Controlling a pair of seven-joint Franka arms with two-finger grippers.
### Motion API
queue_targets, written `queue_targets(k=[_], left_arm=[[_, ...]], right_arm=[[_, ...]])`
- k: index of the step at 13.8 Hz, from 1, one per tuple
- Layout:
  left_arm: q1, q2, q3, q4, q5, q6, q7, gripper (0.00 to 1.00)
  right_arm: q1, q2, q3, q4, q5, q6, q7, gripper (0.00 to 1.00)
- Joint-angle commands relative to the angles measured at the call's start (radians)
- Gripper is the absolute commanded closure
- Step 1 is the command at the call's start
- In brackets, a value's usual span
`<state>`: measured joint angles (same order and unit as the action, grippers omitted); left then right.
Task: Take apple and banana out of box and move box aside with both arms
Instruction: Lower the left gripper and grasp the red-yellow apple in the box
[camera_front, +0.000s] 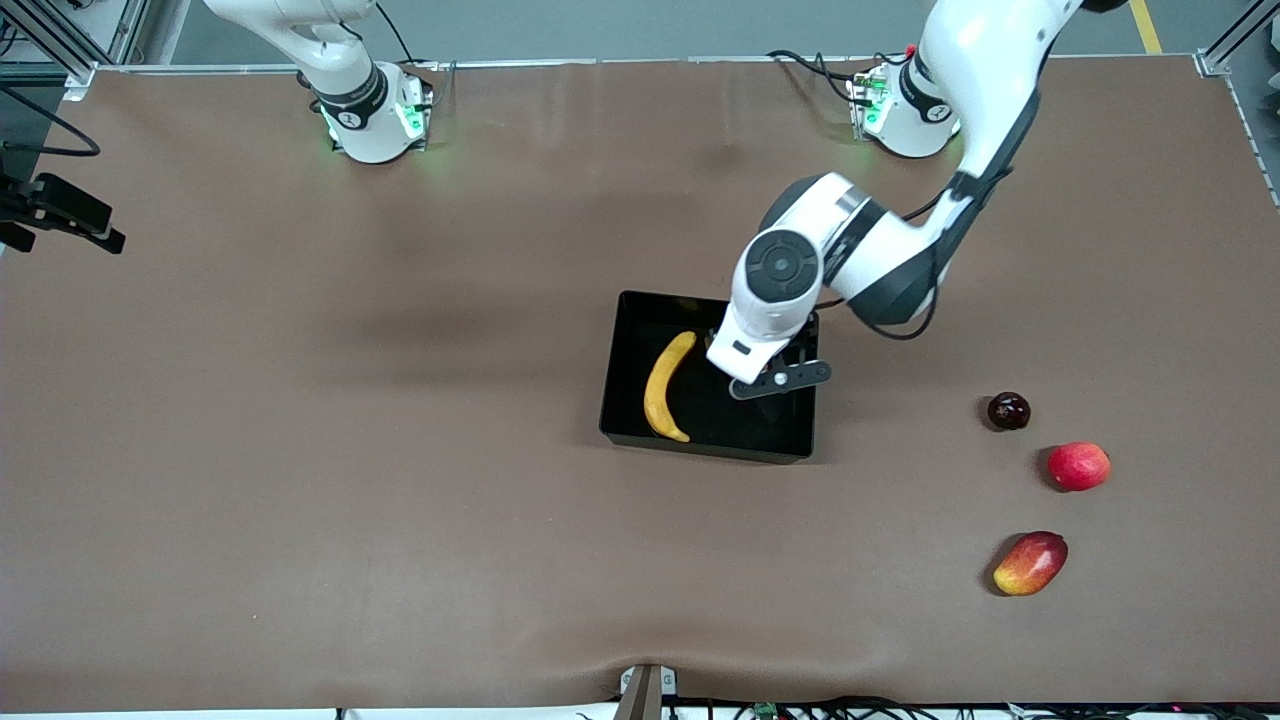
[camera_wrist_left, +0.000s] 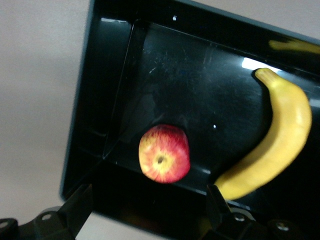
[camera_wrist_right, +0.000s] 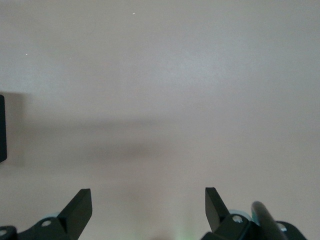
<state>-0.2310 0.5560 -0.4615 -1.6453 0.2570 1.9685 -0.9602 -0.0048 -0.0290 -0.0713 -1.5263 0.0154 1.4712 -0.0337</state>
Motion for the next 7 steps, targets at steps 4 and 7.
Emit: queue_targets(k=[4,7], left_arm=[[-0.018,0.067,0.000,-0.080,0.105,0.164,-0.138,0.00],[-0.014,0.070,0.004,-0.146,0.107,0.217,-0.155,0.00]], right_arm=[[0.000,0.001,0.004,0.012,-0.002,-0.003,-0.005,0.00],[0.000,0.001,0.004,0.012,-0.002,-0.003,-0.005,0.00]])
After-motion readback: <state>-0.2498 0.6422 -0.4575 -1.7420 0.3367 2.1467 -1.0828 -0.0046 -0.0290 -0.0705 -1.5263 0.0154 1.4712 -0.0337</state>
